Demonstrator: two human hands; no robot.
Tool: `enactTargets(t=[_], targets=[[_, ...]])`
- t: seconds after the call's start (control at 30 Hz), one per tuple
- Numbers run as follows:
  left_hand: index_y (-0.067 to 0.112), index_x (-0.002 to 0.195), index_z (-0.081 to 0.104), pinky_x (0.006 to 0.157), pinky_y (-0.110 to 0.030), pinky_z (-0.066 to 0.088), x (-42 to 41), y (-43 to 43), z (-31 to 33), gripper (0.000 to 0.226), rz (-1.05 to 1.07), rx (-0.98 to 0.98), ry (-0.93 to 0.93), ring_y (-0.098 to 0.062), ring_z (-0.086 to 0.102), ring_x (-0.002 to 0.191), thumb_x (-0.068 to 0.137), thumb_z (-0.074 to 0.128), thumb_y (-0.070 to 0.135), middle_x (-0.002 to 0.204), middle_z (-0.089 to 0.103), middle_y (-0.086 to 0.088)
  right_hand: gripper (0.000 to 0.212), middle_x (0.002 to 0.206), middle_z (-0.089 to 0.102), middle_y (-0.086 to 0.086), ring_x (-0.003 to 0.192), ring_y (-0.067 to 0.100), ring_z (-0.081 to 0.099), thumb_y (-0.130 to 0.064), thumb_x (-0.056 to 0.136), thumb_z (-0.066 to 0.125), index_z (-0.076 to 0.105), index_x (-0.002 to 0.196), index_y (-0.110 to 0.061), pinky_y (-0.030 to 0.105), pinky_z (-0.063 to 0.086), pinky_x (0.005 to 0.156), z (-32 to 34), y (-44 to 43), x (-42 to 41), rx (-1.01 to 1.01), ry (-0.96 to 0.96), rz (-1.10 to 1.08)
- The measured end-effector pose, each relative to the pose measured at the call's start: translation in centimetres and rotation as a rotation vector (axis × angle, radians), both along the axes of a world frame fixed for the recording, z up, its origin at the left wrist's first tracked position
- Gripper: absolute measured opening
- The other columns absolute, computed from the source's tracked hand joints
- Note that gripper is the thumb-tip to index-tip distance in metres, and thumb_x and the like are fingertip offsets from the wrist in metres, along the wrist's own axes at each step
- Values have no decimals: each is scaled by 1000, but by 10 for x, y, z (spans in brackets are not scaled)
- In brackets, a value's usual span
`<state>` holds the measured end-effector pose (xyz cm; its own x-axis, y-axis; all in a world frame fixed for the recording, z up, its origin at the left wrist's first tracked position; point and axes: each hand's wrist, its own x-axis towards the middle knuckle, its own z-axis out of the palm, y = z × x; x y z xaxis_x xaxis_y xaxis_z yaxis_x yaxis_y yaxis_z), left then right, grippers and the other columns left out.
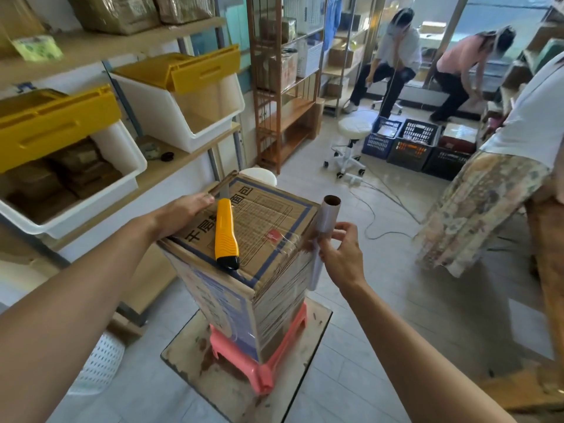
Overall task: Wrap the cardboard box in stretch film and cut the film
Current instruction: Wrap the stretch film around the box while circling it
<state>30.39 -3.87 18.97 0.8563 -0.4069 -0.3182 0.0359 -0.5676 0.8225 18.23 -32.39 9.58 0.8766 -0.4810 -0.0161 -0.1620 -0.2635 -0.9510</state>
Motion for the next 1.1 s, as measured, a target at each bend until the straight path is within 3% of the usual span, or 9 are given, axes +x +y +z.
enactTargets(t=[0.13, 0.3, 0.43, 0.5, 0.57, 0.67, 0.8, 0.9, 1.1], targets=[[26, 107, 64, 67, -28, 56, -2, -1, 6, 43, 48, 33, 138, -19, 73, 74, 103, 30, 51, 88, 76, -11, 20, 116, 62, 3, 91, 21, 65, -32, 103, 45, 48, 122, -29, 41, 58, 76, -8, -28, 15, -25, -5, 187], [25, 104, 72, 90, -44, 55, -2, -4, 6, 61, 170, 75, 186, -32, 73, 94, 93, 32, 69, 97, 76, -14, 32, 111, 62, 14, 70, 20, 62, -24, 109, 29, 53, 129, -33, 31, 54, 63, -8, -59, 47, 108, 43, 513], [29, 115, 64, 79, -34, 57, -4, -13, 13, 62, 261, 125, 195, -29, 73, 93, 90, 30, 73, 100, 76, -14, 33, 104, 61, 15, 68, 22, 58, -17, 109, 26, 46, 135, -23, 30, 46, 61, -3, -71, 80, 166, 94, 686], [39, 123, 59, 86, -30, 51, -3, -16, 19, 77, 259, 208, 233, -21, 67, 107, 73, 32, 90, 123, 69, -6, 26, 99, 56, 18, 65, 22, 56, -15, 108, 27, 42, 128, -10, 31, 43, 60, 0, -75, 92, 156, 146, 738], [43, 144, 41, 111, -37, 33, 2, -23, 26, 79, 294, 287, 264, -20, 42, 138, 80, 24, 86, 154, 40, 1, 24, 94, 53, 16, 62, 18, 55, -15, 108, 28, 41, 121, 0, 30, 44, 59, 3, -74, 103, 160, 195, 759], [35, 153, 28, 118, -43, 12, 8, -40, 35, 88, 376, 390, 279, -21, 18, 150, 82, 17, 86, 163, 20, 3, 20, 91, 52, 11, 56, 13, 57, -17, 107, 34, 43, 113, 0, 28, 51, 57, 6, -71, 116, 181, 208, 755], [32, 154, 25, 120, -47, 1, 7, -57, 36, 94, 456, 461, 257, -19, 9, 152, 79, 12, 87, 165, 14, 3, 10, 87, 55, 8, 65, 10, 62, -6, 103, 40, 48, 99, -9, 29, 55, 64, 5, -72, 124, 309, 201, 872], [31, 155, 20, 121, -45, -1, 7, -60, 32, 81, 488, 395, 206, -17, 9, 152, 89, 12, 77, 163, 19, 5, 21, 103, 63, 8, 86, 18, 67, 1, 96, 53, 54, 114, -9, 30, 59, 74, 11, -69, 129, 300, 136, 959], [36, 156, 13, 122, -45, 1, 12, -56, 20, 77, 540, 326, 160, -16, 12, 151, 90, 15, 76, 161, 26, 6, 30, 104, 66, -3, 93, 30, 63, -23, 103, 45, 58, 122, -43, 47, 54, 75, 17, -54, 142, 237, 136, 1046]])
